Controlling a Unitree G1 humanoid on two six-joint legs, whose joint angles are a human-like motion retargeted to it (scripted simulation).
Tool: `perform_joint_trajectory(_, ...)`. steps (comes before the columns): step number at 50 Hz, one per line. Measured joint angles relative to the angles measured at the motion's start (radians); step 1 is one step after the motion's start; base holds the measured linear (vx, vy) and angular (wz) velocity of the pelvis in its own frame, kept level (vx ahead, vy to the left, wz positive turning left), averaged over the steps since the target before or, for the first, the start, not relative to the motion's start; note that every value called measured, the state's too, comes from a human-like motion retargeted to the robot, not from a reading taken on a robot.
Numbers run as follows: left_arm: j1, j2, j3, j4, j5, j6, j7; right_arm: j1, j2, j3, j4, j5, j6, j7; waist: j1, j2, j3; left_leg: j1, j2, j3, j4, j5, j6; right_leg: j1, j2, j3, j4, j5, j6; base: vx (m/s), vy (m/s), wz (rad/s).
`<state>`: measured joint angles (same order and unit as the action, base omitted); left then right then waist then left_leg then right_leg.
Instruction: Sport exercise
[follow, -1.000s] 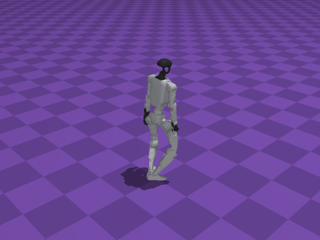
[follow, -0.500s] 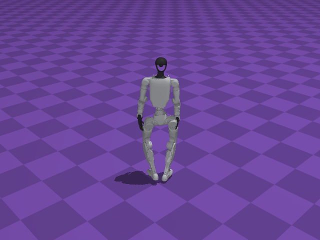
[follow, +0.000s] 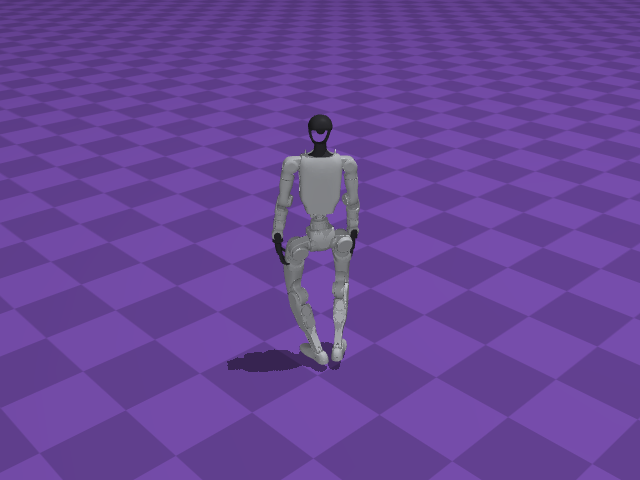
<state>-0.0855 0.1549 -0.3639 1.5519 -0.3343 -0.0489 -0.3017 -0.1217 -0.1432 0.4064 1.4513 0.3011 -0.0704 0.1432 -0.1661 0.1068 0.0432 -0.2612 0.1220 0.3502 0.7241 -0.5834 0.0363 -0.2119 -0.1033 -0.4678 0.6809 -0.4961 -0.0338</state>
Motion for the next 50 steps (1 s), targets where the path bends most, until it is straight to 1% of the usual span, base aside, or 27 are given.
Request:
perform_joint_trajectory(2, 0.003, -0.004, 0.004, 0.002, -0.016, -0.003, -0.002, 0.011, 0.001, -0.005, -0.002, 0.001, -0.001, 0.005, -0.009, -0.004, 0.011, 0.010, 0.018, 0.016, 0.034, 0.036, -0.013, -0.008, -0.014, 0.006, 0.037, 0.044, 0.015, 0.24, -0.02, 0.58)
perform_joint_trajectory(3, -0.001, -0.005, 0.005, 0.002, -0.026, -0.005, -0.005, 0.009, -0.002, -0.007, -0.005, 0.005, -0.001, 0.011, -0.017, -0.008, 0.009, 0.028, 0.010, 0.030, 0.001, 0.072, -0.018, -0.014, -0.011, 0.019, 0.021, 0.072, 0.025, 0.26, -0.03, 0.65)
perform_joint_trajectory(5, 0.001, -0.011, -0.001, -0.003, -0.031, -0.012, -0.008, 0.014, -0.003, -0.012, -0.009, 0.015, -0.001, 0.014, -0.033, -0.011, 0.018, 0.031, 0.022, 0.050, 0.017, 0.126, -0.040, -0.042, -0.019, 0.033, 0.042, 0.111, 0.045, 0.24, -0.05, 0.64)
perform_joint_trajectory(7, -0.004, -0.016, -0.011, -0.010, -0.026, -0.019, -0.007, 0.009, -0.006, -0.019, -0.008, 0.042, 0.001, 0.012, -0.040, -0.005, 0.000, 0.016, 0.021, 0.066, -0.014, 0.158, -0.047, -0.080, -0.006, 0.039, -0.013, 0.154, 0.064, 0.21, -0.07, 0.55)
perform_joint_trajectory(8, -0.001, -0.020, -0.019, -0.012, -0.025, -0.021, -0.007, 0.014, -0.005, -0.022, -0.006, 0.050, 0.001, 0.010, -0.043, -0.007, 0.008, 0.008, 0.035, 0.073, 0.016, 0.156, -0.046, -0.096, -0.012, 0.039, -0.004, 0.159, 0.071, 0.15, -0.09, 0.49)
perform_joint_trajectory(10, -0.003, -0.022, -0.034, -0.020, -0.017, -0.026, -0.008, 0.017, -0.004, -0.024, -0.001, 0.065, 0.001, 0.004, -0.040, -0.005, 0.014, -0.010, 0.055, 0.076, 0.066, 0.118, -0.035, -0.119, -0.012, 0.034, -0.002, 0.153, 0.079, 0.16, -0.10, 0.39)
perform_joint_trajectory(15, -0.027, -0.012, -0.042, -0.042, 0.010, -0.036, 0.008, 0.019, 0.001, -0.040, 0.013, 0.061, 0.000, -0.019, 0.005, 0.013, 0.019, -0.074, 0.114, 0.056, 0.180, -0.049, 0.011, -0.107, 0.012, -0.010, 0.014, 0.045, 0.039, 0.23, -0.10, 0.32)
perform_joint_trajectory(17, -0.054, -0.009, -0.040, -0.033, 0.017, -0.034, 0.015, 0.007, 0.001, -0.055, 0.013, 0.040, 0.001, -0.027, 0.029, 0.036, 0.027, -0.094, 0.120, 0.027, 0.143, -0.071, 0.014, -0.040, 0.079, -0.025, -0.106, 0.075, 0.033, 0.31, -0.08, 0.24)
perform_joint_trajectory(18, -0.053, -0.009, -0.039, -0.030, 0.016, -0.033, 0.017, 0.011, 0.001, -0.051, 0.011, 0.034, 0.001, -0.027, 0.036, 0.038, 0.031, -0.104, 0.123, 0.018, 0.141, -0.065, 0.008, -0.035, 0.083, -0.020, -0.092, 0.078, 0.036, 0.26, -0.07, 0.15)
perform_joint_trajectory(20, -0.056, -0.012, -0.042, -0.015, 0.008, -0.029, 0.010, 0.015, -0.003, -0.043, 0.002, 0.027, 0.003, -0.020, 0.036, 0.020, 0.024, -0.084, 0.072, 0.013, 0.052, -0.011, 0.001, -0.017, 0.070, -0.001, -0.100, 0.099, 0.047, 0.26, -0.06, 0.11)
perform_joint_trajectory(21, -0.050, -0.014, -0.047, -0.010, 0.007, -0.027, 0.009, 0.018, -0.002, -0.037, -0.001, 0.026, 0.002, -0.017, 0.035, 0.019, 0.028, -0.087, 0.076, 0.010, 0.066, 0.008, -0.008, -0.022, 0.059, 0.002, -0.060, 0.118, 0.049, 0.22, -0.05, -0.02)
perform_joint_trajectory(22, -0.047, -0.016, -0.051, -0.006, 0.005, -0.025, 0.007, 0.018, -0.003, -0.031, -0.004, 0.027, 0.002, -0.012, 0.030, 0.010, 0.028, -0.079, 0.063, 0.013, 0.051, 0.037, -0.014, -0.034, 0.038, 0.009, -0.017, 0.135, 0.053, 0.22, -0.04, -0.06)
perform_joint_trajectory(23, -0.048, -0.018, -0.055, 0.000, 0.000, -0.023, 0.000, 0.015, -0.008, -0.024, -0.007, 0.032, 0.003, -0.004, 0.019, -0.013, 0.016, -0.051, 0.014, 0.029, -0.021, 0.085, -0.016, -0.061, -0.004, 0.026, 0.029, 0.149, 0.063, 0.23, -0.03, 0.02)
perform_joint_trajectory(25, -0.038, -0.025, -0.069, 0.005, -0.002, -0.021, -0.008, 0.018, -0.008, -0.017, -0.008, 0.041, 0.003, 0.002, 0.000, -0.028, 0.020, -0.045, 0.002, 0.047, -0.011, 0.134, -0.028, -0.099, -0.043, 0.052, 0.088, 0.151, 0.070, 0.18, -0.03, 0.04)
perform_joint_trajectory(27, -0.037, -0.024, -0.082, 0.008, -0.005, -0.022, -0.015, 0.013, -0.014, -0.010, 0.002, 0.061, 0.005, 0.009, -0.010, -0.030, 0.005, -0.035, -0.008, 0.065, -0.029, 0.143, -0.023, -0.132, -0.051, 0.076, 0.063, 0.144, 0.083, 0.24, -0.02, -0.14)
perform_joint_trajectory(28, -0.038, -0.023, -0.090, 0.012, -0.011, -0.022, -0.022, 0.008, -0.018, -0.007, 0.014, 0.073, 0.005, 0.014, -0.009, -0.025, -0.013, -0.024, -0.018, 0.073, -0.067, 0.153, -0.013, -0.135, -0.040, 0.085, 0.002, 0.157, 0.087, 0.25, -0.01, -0.25)
perform_joint_trajectory(30, -0.032, -0.022, -0.101, 0.012, -0.010, -0.023, -0.026, 0.013, -0.020, -0.005, 0.028, 0.084, 0.005, 0.012, -0.011, -0.023, -0.014, -0.025, -0.004, 0.078, -0.021, 0.127, 0.003, -0.148, -0.047, 0.101, 0.000, 0.142, 0.087, 0.17, -0.02, -0.27)
perform_joint_trajectory(33, -0.030, -0.009, -0.095, 0.005, 0.001, -0.031, -0.020, 0.016, -0.021, -0.014, 0.046, 0.077, 0.004, 0.004, 0.009, -0.009, -0.011, -0.038, 0.022, 0.050, 0.105, -0.004, 0.031, -0.134, -0.031, 0.120, 0.035, 0.038, 0.056, 0.18, -0.01, -0.36)
perform_joint_trajectory(35, -0.028, 0.000, -0.085, 0.001, 0.004, -0.034, -0.015, 0.015, -0.022, -0.028, 0.051, 0.068, 0.002, -0.002, 0.023, 0.006, 0.001, -0.045, 0.053, 0.040, 0.193, -0.050, 0.040, -0.113, -0.009, 0.126, 0.052, -0.001, 0.048, 0.22, -0.01, -0.39)
perform_joint_trajectory(36, -0.034, 0.006, -0.080, -0.001, 0.005, -0.034, -0.015, 0.006, -0.026, -0.044, 0.050, 0.064, 0.003, -0.004, 0.039, 0.037, 0.020, -0.037, 0.091, 0.025, 0.211, -0.074, 0.038, -0.044, 0.052, 0.120, -0.046, 0.028, 0.042, 0.24, -0.01, -0.55)
perform_joint_trajectory(37, -0.035, 0.010, -0.076, -0.003, 0.004, -0.034, -0.016, 0.001, -0.029, -0.056, 0.048, 0.063, 0.002, -0.006, 0.050, 0.062, 0.036, -0.032, 0.121, 0.014, 0.225, -0.090, 0.036, 0.003, 0.095, 0.117, -0.106, 0.048, 0.039, 0.18, -0.01, -0.63)
perform_joint_trajectory(38, -0.028, 0.009, -0.071, -0.004, 0.002, -0.034, -0.017, 0.005, -0.029, -0.061, 0.045, 0.066, 0.001, -0.008, 0.052, 0.071, 0.044, -0.036, 0.136, 0.008, 0.231, -0.091, 0.031, 0.005, 0.100, 0.118, -0.089, 0.051, 0.042, 0.14, -0.01, -0.55)
perform_joint_trajectory(40, -0.024, 0.009, -0.064, -0.015, -0.003, -0.031, -0.025, 0.001, -0.045, -0.078, 0.030, 0.078, 0.005, -0.007, 0.058, 0.082, 0.039, -0.016, 0.113, 0.006, 0.144, -0.078, 0.027, 0.058, 0.126, 0.126, -0.198, 0.091, 0.049, 0.14, 0.00, -0.47)
perform_joint_trajectory(42, -0.011, 0.007, -0.065, -0.022, -0.003, -0.032, -0.027, 0.006, -0.045, -0.088, 0.024, 0.086, 0.004, -0.006, 0.052, 0.088, 0.052, -0.014, 0.133, 0.007, 0.149, -0.078, 0.018, 0.051, 0.128, 0.125, -0.164, 0.089, 0.054, 0.04, -0.01, -0.39)
perform_joint_trajectory(45, -0.010, 0.008, -0.068, -0.041, 0.003, -0.033, -0.024, 0.000, -0.051, -0.098, 0.014, 0.089, 0.008, -0.005, 0.051, 0.082, 0.054, -0.004, 0.121, 0.020, 0.112, -0.080, 0.018, 0.042, 0.126, 0.132, -0.166, 0.080, 0.059, 0.04, -0.02, -0.29)
perform_joint_trajectory(50, -0.018, 0.003, -0.077, -0.056, 0.015, -0.033, -0.007, -0.002, -0.043, -0.094, 0.014, 0.070, 0.013, -0.003, 0.052, 0.062, 0.068, -0.014, 0.127, 0.030, 0.120, -0.079, 0.018, 0.021, 0.118, 0.134, -0.142, 0.070, 0.059, 0.00, 0.00, -0.04)
